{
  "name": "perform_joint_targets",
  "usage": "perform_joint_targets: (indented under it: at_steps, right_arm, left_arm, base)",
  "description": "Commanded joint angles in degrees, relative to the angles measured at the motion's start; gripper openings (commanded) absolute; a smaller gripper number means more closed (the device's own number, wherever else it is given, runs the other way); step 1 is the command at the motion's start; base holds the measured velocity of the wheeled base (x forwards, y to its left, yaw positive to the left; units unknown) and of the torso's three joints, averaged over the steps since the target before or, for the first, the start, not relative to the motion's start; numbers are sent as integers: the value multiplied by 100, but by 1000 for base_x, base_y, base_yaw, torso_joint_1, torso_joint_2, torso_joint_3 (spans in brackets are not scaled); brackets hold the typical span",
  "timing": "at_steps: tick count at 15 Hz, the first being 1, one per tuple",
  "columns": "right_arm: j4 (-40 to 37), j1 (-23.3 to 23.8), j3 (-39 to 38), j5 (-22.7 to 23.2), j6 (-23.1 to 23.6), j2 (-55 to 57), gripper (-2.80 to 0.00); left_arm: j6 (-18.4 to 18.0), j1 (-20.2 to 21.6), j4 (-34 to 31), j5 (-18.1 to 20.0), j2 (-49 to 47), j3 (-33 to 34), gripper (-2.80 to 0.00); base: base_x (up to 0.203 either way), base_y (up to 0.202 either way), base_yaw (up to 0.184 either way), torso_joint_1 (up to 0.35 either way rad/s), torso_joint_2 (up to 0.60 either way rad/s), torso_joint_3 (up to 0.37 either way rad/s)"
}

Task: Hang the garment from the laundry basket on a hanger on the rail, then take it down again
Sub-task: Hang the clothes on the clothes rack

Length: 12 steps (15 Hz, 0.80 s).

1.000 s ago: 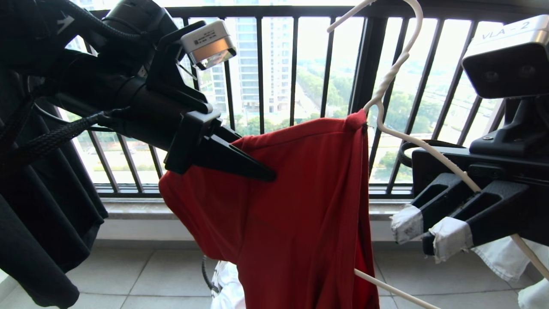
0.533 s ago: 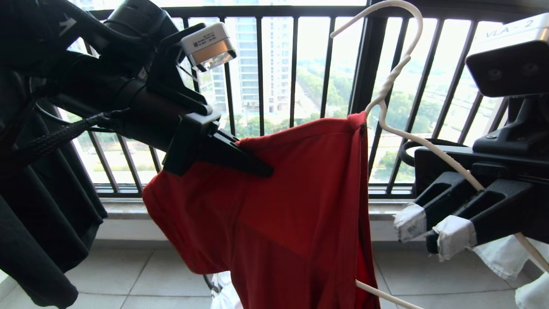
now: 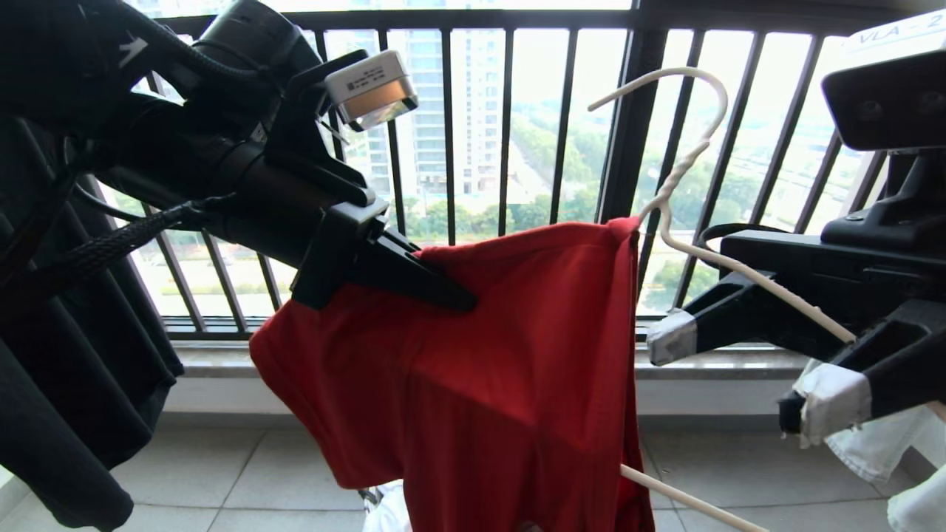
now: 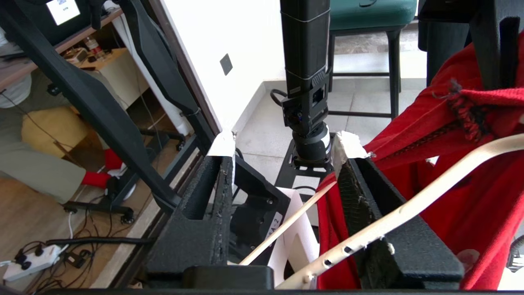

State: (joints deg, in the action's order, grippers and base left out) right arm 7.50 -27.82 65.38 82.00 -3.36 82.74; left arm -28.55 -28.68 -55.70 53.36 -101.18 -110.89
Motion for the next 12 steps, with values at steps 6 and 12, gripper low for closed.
perform_joint_targets:
  at_steps: [6,12]
  right_arm:
    - [312,275,30,-830,-16,238,0]
    - [48,908,93,-981,-42,261,0]
  left_arm:
    - [-20,12,7,-10,142,-13,-280]
    - [50,3,15,14,323,-38,-280]
  base:
    - [0,0,0,0,0,0]
    - [0,0,0,0,0,0]
